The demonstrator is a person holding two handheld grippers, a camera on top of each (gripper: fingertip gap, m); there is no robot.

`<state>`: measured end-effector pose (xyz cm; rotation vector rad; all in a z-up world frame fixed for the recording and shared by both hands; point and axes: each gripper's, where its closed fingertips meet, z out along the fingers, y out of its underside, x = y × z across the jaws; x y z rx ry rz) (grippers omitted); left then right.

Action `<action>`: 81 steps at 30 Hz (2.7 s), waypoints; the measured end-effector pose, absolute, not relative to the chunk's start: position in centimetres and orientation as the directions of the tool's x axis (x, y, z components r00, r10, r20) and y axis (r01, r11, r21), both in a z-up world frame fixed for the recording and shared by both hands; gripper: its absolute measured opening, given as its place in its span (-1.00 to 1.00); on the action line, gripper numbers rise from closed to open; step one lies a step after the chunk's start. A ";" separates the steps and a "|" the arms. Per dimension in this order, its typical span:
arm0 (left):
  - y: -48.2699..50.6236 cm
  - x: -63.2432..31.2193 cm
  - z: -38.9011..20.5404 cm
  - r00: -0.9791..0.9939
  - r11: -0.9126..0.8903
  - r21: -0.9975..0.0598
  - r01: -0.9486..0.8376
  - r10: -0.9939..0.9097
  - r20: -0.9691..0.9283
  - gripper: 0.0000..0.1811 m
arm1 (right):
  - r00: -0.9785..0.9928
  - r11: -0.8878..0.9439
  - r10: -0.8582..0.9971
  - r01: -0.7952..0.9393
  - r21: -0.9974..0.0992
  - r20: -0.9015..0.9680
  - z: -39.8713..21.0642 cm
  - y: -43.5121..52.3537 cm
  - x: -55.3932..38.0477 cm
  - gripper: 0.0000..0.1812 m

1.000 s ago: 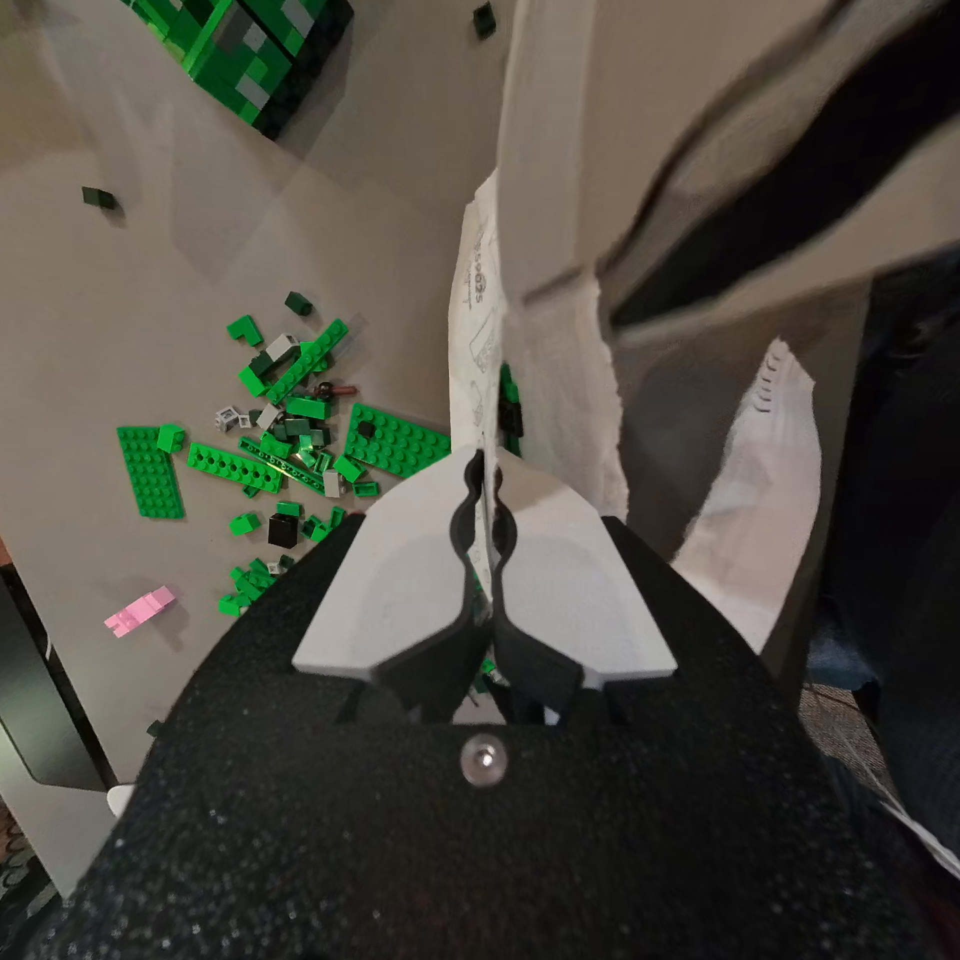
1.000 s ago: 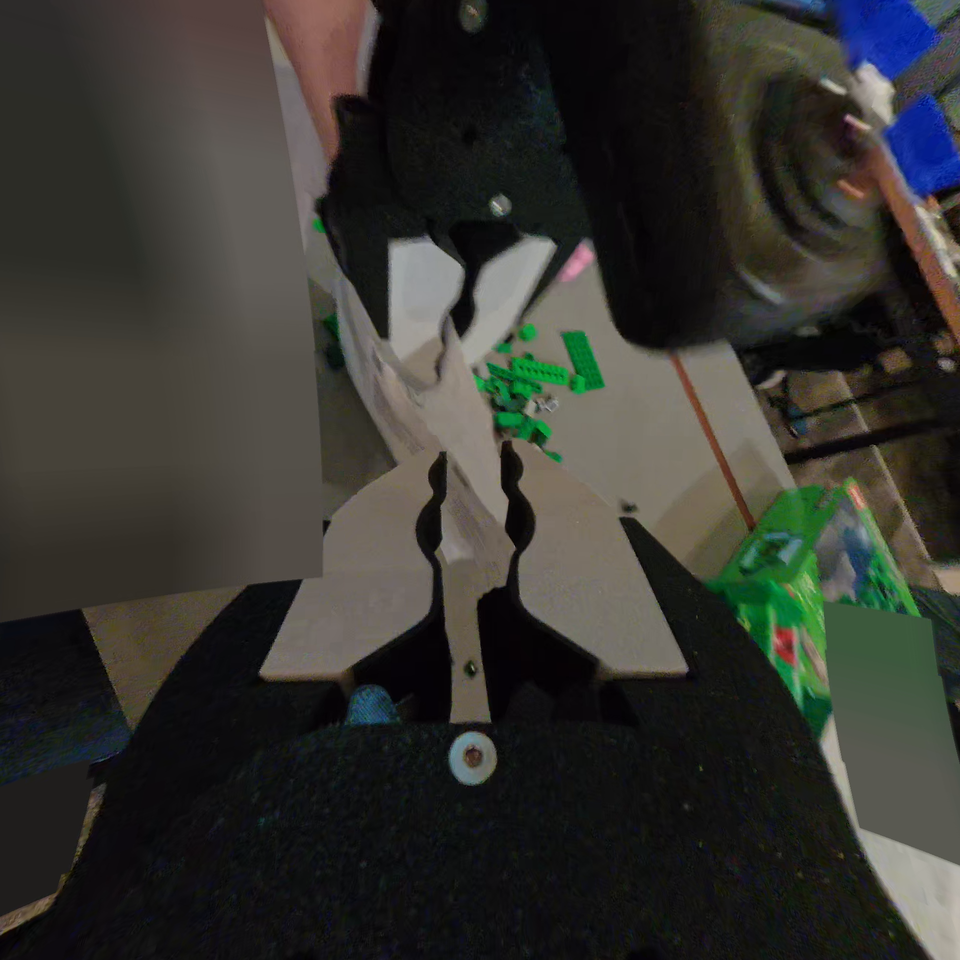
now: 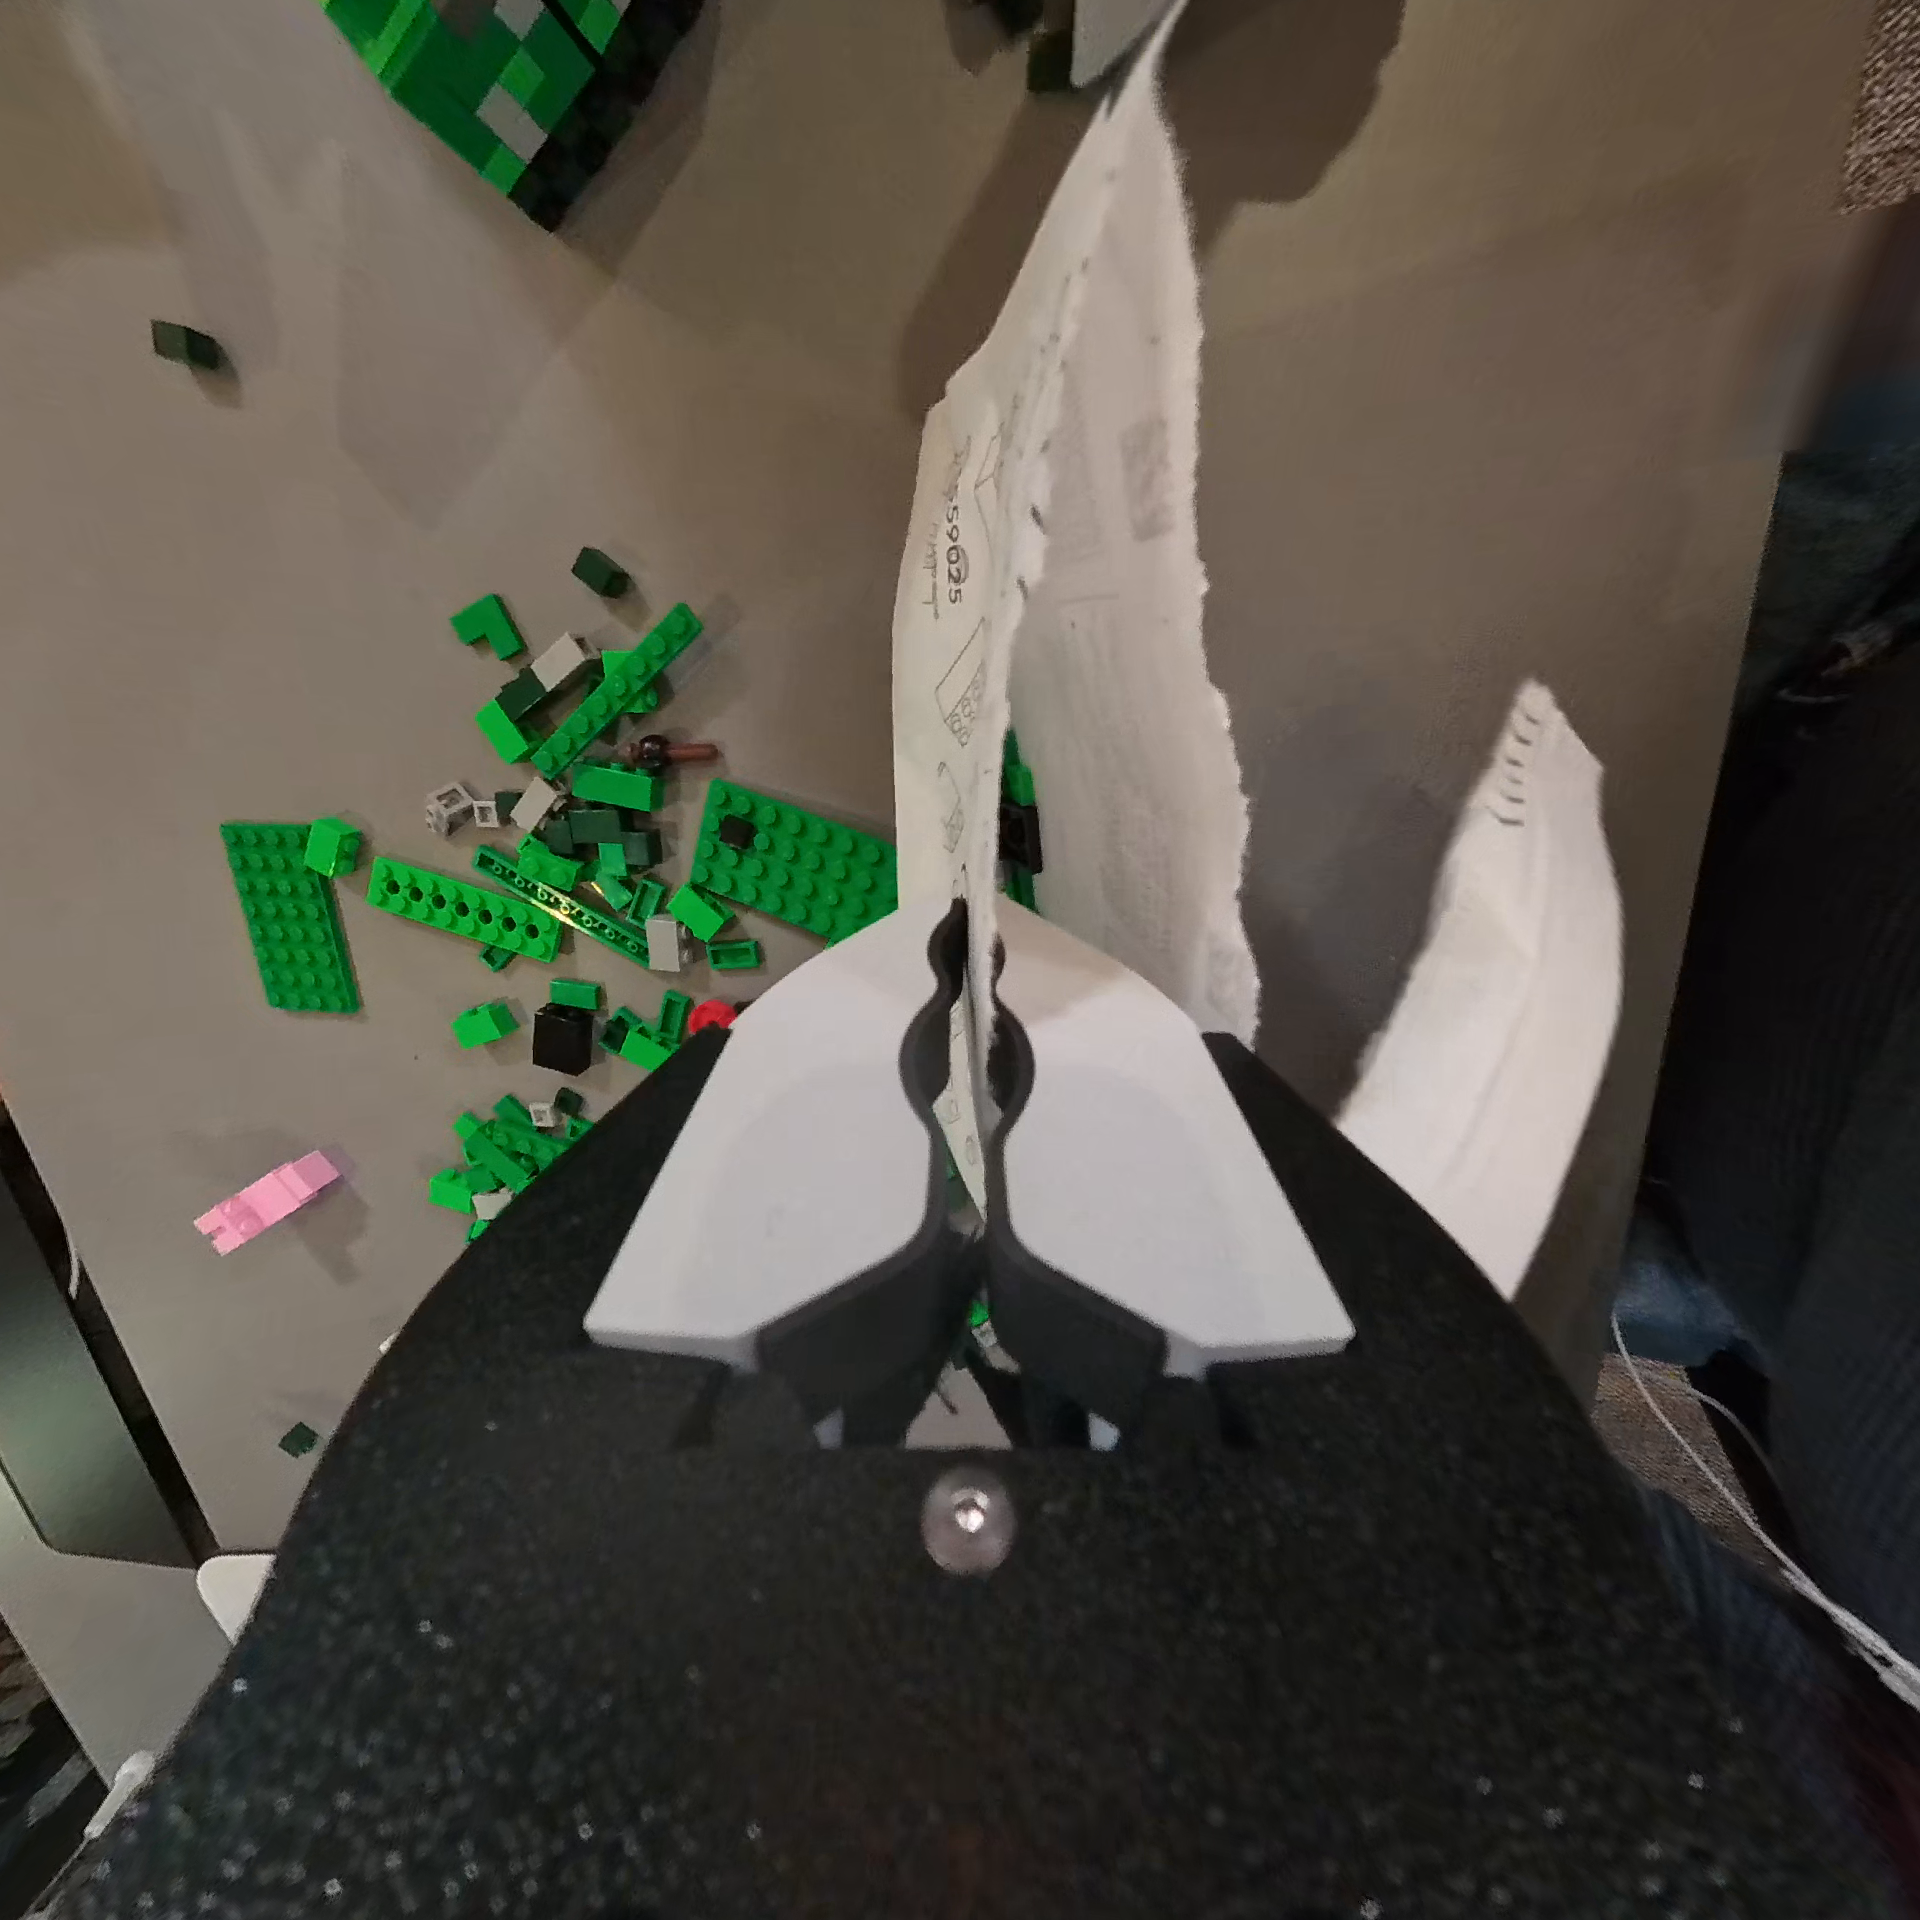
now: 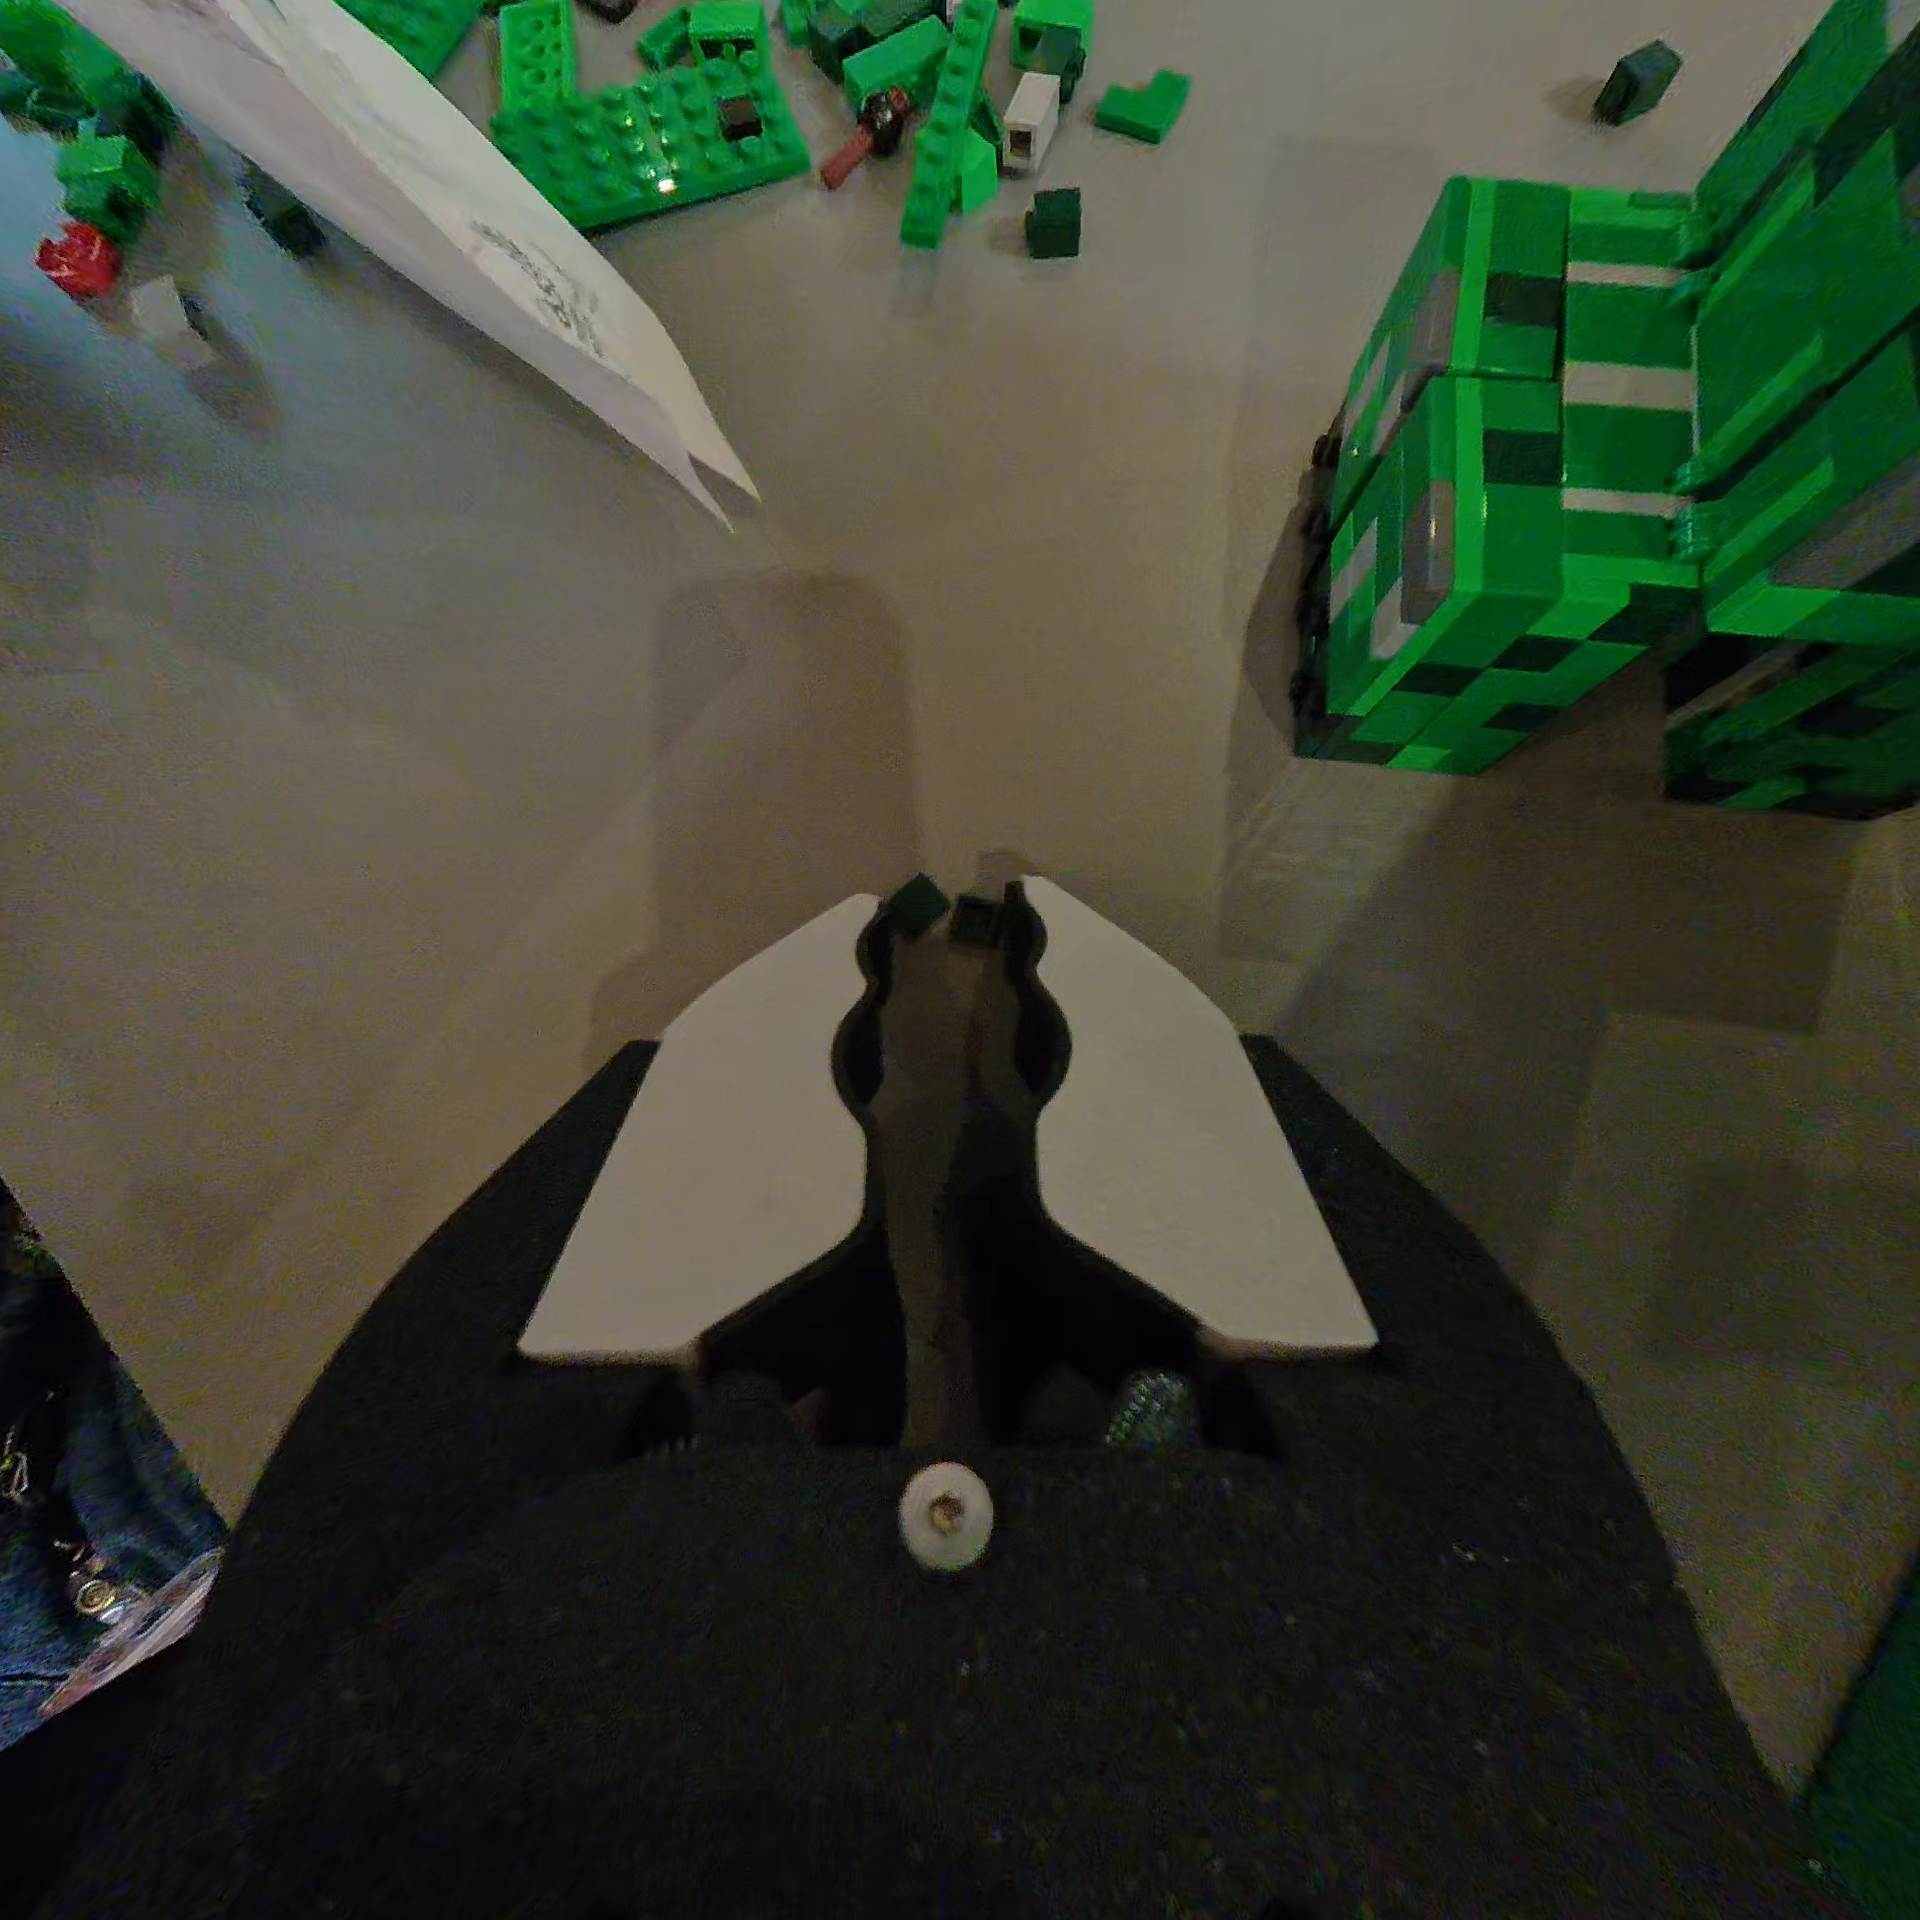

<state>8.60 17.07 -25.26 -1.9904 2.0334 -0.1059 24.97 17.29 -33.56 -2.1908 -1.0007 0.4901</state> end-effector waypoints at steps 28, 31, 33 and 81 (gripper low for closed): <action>17.1 8.7 -25.6 -0.004 0.041 -0.245 -0.969 -0.988 -0.152 -1.00 | 0.448 0.014 0.875 0.351 -0.936 0.181 -19.5 13.9 16.9 -0.91; 17.0 8.8 -25.6 -0.009 0.047 -0.241 -0.969 -0.988 -0.156 -1.00 | 0.400 0.172 0.845 0.423 -0.890 0.354 -17.5 13.1 13.7 -1.00; 16.9 8.8 -25.6 -0.011 0.049 -0.239 -0.970 -0.988 -0.156 -1.00 | 0.357 0.191 0.851 0.473 -0.860 0.385 -17.7 12.8 12.2 -1.00; 18.3 4.3 -21.6 0.130 -0.035 -0.346 -0.937 -0.958 -0.256 -1.00 | 0.747 0.162 0.504 0.411 -0.897 0.434 -25.4 13.9 14.1 -0.91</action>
